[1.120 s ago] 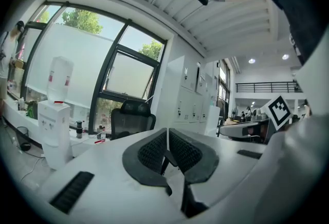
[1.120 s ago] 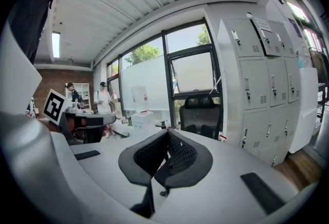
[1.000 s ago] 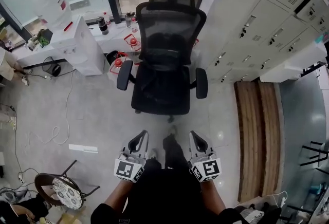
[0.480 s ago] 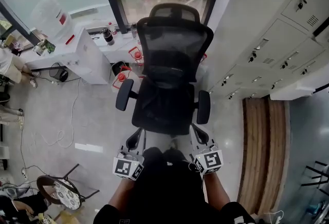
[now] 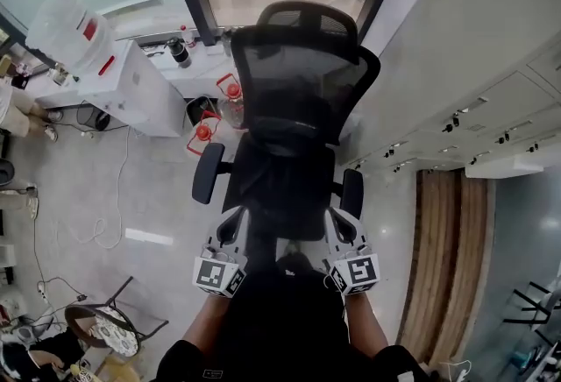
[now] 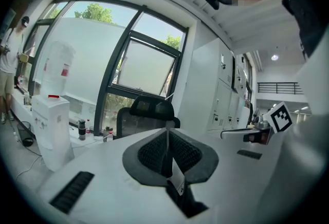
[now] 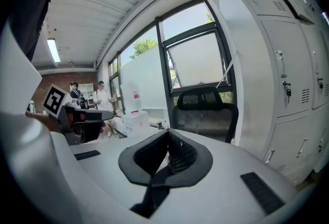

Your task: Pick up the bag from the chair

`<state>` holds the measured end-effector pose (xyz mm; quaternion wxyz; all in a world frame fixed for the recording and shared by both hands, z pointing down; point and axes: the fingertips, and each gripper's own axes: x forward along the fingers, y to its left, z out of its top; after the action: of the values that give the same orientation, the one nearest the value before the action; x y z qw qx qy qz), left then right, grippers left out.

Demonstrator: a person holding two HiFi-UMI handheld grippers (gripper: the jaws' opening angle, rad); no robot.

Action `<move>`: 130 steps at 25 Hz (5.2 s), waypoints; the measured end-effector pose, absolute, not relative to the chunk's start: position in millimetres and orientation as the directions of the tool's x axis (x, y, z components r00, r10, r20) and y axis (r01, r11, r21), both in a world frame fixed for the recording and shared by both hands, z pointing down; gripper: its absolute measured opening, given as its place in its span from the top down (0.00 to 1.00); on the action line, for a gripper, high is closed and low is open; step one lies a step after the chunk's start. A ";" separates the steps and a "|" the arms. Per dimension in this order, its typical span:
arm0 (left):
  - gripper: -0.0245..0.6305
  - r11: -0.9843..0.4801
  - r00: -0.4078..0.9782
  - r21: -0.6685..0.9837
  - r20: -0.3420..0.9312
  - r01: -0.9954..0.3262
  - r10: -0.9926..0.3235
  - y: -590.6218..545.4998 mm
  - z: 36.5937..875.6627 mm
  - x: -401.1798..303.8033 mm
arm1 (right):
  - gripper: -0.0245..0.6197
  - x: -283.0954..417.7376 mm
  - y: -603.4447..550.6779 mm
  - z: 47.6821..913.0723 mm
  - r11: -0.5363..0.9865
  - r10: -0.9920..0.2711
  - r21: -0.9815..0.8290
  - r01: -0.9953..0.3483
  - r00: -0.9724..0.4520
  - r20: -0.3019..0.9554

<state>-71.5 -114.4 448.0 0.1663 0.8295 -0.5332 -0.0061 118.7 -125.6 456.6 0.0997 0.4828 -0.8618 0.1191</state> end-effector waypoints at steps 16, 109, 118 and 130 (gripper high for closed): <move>0.94 -0.406 0.499 0.324 0.293 -0.854 -0.815 -308.0 561.0 -94.4 | 0.96 109.7 -283.1 554.3 0.350 -0.817 -0.136 -0.927 -0.373 0.439; 0.87 -0.272 0.438 0.354 0.578 -0.895 -0.689 -286.2 782.6 -78.7 | 0.90 170.1 -309.0 796.4 0.205 -0.594 -0.363 -0.909 -0.410 0.692; 0.88 -0.257 0.380 0.300 0.494 -0.919 -0.782 -212.6 677.0 -66.2 | 0.90 178.3 -257.8 698.3 0.369 -0.619 -0.339 -0.865 -0.501 0.605; 0.89 -0.325 0.440 0.321 0.410 -0.890 -0.799 -80.9 560.1 -71.1 | 0.91 174.9 -130.5 572.4 0.454 -0.645 -0.310 -0.835 -0.548 0.533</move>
<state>-71.1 -80.9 560.1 0.2552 0.8091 -0.5219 0.0885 174.9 -130.5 572.4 0.1719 0.4431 -0.8351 0.2771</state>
